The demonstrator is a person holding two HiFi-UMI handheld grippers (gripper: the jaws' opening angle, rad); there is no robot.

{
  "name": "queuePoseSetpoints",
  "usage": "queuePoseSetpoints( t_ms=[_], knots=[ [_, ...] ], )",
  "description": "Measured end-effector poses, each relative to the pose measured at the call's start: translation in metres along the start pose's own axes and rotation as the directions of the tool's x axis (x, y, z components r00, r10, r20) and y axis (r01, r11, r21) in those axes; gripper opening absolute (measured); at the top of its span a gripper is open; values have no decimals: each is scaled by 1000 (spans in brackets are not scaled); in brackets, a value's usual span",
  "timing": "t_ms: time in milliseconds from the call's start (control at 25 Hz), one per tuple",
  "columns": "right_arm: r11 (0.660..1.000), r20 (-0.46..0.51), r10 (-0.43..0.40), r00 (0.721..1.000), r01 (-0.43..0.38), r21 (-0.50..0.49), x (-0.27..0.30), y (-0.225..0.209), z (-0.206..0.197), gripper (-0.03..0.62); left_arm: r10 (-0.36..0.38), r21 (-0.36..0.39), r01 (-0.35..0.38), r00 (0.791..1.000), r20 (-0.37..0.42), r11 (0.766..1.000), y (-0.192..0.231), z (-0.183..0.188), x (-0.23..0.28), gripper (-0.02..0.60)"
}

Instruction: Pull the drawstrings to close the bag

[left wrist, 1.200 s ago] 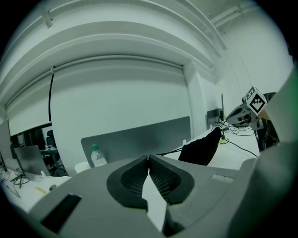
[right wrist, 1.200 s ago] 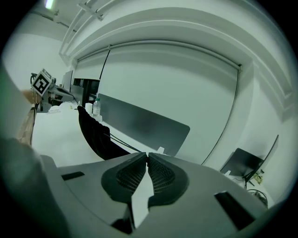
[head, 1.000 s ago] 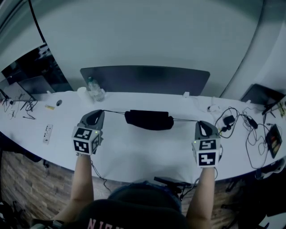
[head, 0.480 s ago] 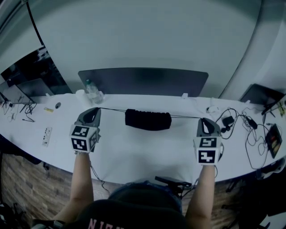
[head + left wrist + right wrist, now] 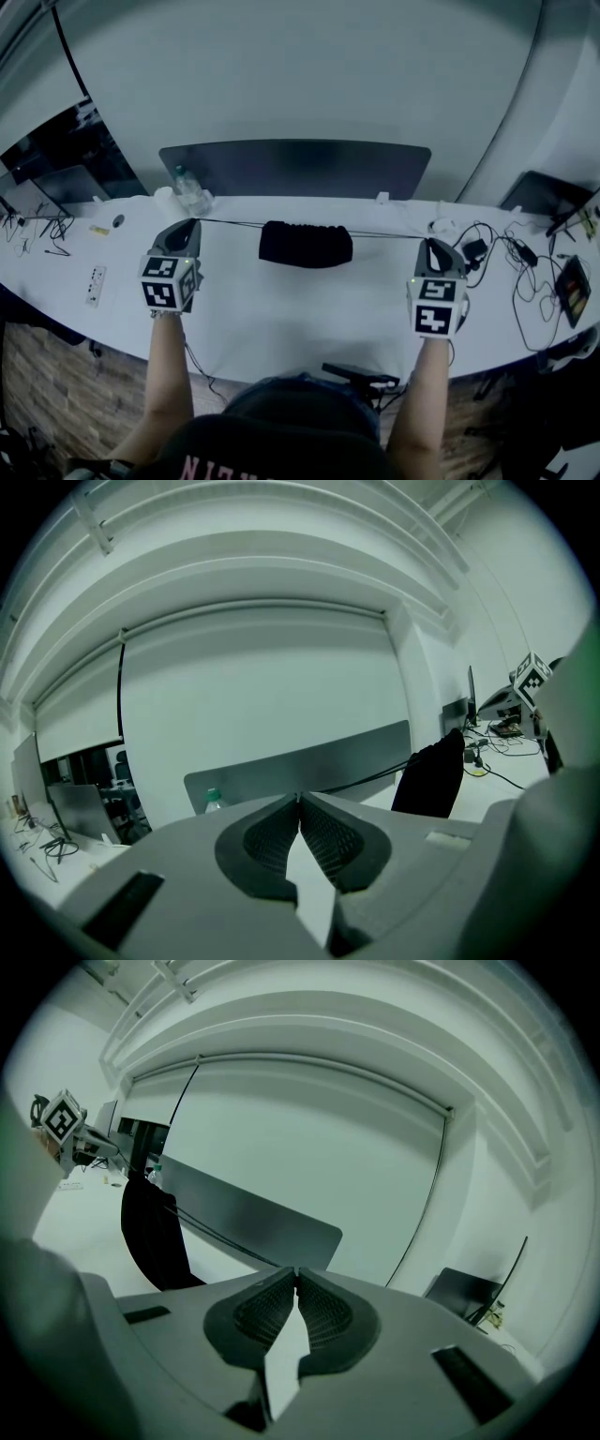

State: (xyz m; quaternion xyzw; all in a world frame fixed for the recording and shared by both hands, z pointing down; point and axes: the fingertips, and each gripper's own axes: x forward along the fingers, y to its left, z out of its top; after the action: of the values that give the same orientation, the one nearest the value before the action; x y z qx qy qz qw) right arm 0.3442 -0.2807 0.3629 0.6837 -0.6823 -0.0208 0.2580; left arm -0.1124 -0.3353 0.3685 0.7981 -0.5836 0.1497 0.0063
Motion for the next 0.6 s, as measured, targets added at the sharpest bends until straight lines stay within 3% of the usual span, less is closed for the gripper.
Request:
queuePoseSetpoints(
  t_ms=[600],
  knots=[
    [996, 1, -88, 996, 88, 7, 4, -28, 0, 8, 59, -54, -59, 998, -5, 997, 26, -5, 2, 11]
  ],
)
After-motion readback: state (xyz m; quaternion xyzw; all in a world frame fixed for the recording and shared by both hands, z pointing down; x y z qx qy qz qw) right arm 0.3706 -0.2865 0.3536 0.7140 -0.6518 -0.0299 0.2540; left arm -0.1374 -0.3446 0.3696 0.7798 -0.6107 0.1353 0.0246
